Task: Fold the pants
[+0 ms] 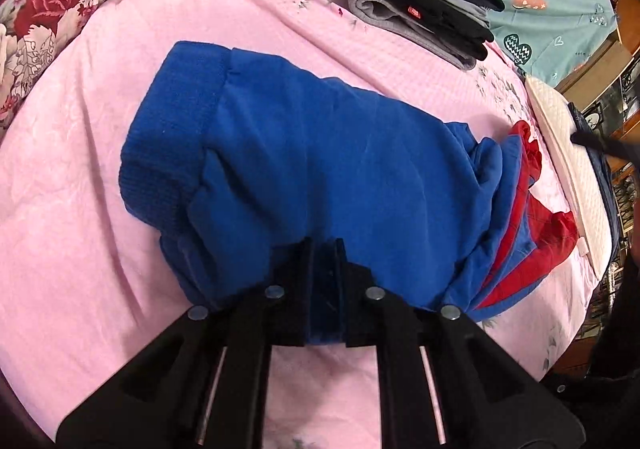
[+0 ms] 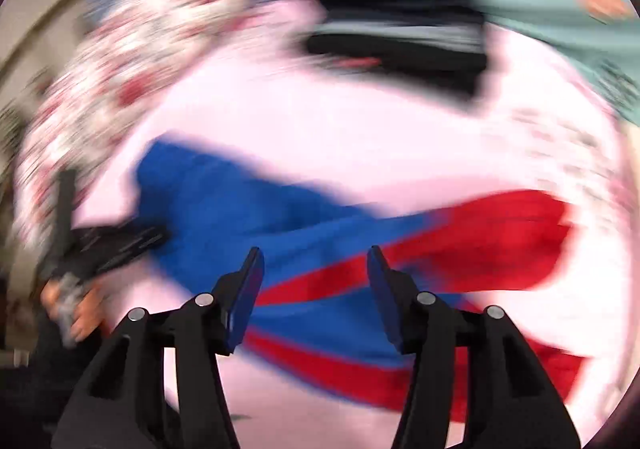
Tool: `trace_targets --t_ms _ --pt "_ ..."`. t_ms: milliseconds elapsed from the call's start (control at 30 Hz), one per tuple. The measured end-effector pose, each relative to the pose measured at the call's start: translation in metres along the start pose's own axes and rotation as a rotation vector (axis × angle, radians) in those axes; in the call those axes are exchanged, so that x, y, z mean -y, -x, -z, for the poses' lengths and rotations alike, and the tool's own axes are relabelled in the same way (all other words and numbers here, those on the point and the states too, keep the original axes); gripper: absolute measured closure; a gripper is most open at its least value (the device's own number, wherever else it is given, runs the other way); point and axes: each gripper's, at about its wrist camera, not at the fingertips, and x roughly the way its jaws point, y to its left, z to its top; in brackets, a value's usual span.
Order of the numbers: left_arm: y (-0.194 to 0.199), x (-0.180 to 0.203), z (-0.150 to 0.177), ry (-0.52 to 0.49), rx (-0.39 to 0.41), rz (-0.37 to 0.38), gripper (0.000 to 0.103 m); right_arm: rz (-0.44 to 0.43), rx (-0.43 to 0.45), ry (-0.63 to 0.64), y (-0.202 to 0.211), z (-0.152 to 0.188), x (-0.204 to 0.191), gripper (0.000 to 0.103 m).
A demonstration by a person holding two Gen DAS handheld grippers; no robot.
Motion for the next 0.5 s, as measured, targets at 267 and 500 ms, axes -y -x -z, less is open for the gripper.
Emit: trace_targets --t_ms 267,500 --pt "0.000 -0.002 -0.001 -0.004 -0.006 0.012 0.092 0.172 -0.291 -0.590 -0.068 -0.060 0.200 0.048" --pt "-0.002 -0.005 -0.003 -0.014 -0.015 0.043 0.092 0.256 -0.399 -0.750 -0.124 -0.072 0.243 0.050"
